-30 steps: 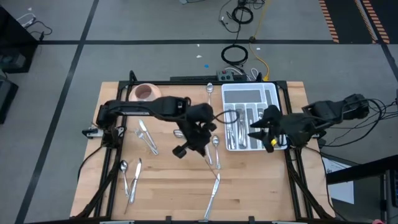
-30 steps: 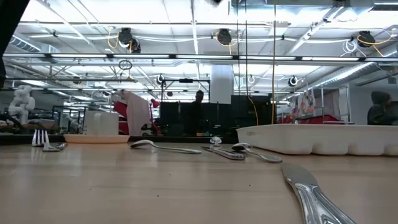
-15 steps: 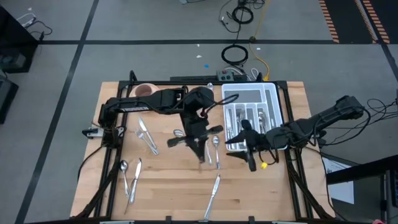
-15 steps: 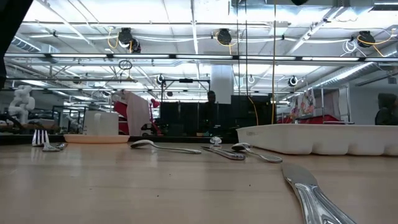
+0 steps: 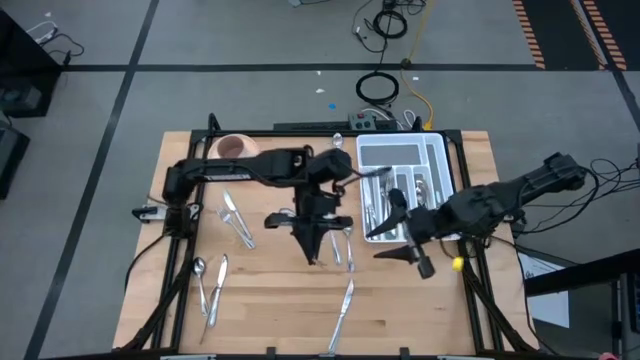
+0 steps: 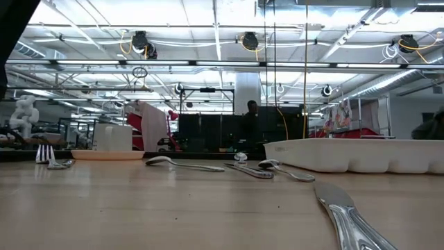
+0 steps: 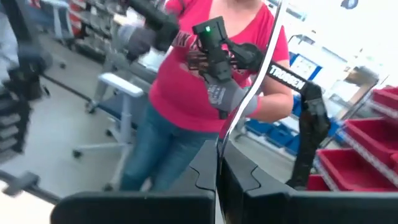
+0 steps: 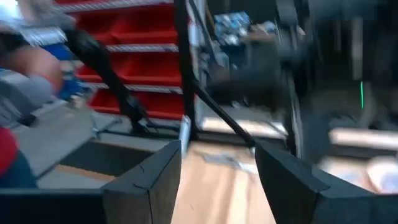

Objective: Sort silverware
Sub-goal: Put the silver fork into the silverware rack

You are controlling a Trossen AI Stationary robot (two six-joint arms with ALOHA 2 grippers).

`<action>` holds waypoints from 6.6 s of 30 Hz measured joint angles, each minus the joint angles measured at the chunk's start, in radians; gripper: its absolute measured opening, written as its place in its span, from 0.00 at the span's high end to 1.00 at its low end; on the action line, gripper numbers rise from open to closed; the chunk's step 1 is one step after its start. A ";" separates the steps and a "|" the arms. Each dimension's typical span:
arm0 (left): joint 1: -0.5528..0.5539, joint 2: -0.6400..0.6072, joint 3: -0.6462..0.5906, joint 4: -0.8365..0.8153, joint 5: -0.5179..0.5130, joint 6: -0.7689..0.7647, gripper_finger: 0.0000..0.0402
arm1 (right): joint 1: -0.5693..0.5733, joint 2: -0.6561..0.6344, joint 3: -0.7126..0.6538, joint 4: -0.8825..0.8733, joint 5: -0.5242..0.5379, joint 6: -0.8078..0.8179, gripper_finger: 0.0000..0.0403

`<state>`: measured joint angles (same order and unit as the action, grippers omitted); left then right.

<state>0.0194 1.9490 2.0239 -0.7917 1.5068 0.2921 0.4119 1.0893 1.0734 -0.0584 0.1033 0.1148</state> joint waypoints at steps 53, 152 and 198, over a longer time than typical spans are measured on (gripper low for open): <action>0.066 0.192 -0.005 0.018 -0.830 -0.416 0.99 | 0.411 -0.084 0.077 -0.694 0.623 0.642 0.51; 0.028 0.000 -0.001 -0.184 -1.331 -0.340 0.51 | 0.050 -0.278 -0.907 0.158 0.820 1.757 1.00; 0.060 0.001 -0.001 -0.107 -1.329 -0.326 0.51 | -0.250 -0.268 -0.905 0.099 0.381 1.965 0.93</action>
<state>0.0794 1.9499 2.0224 -0.8989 0.1780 -0.0343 0.1624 0.8211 0.1688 0.0409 0.4844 2.0796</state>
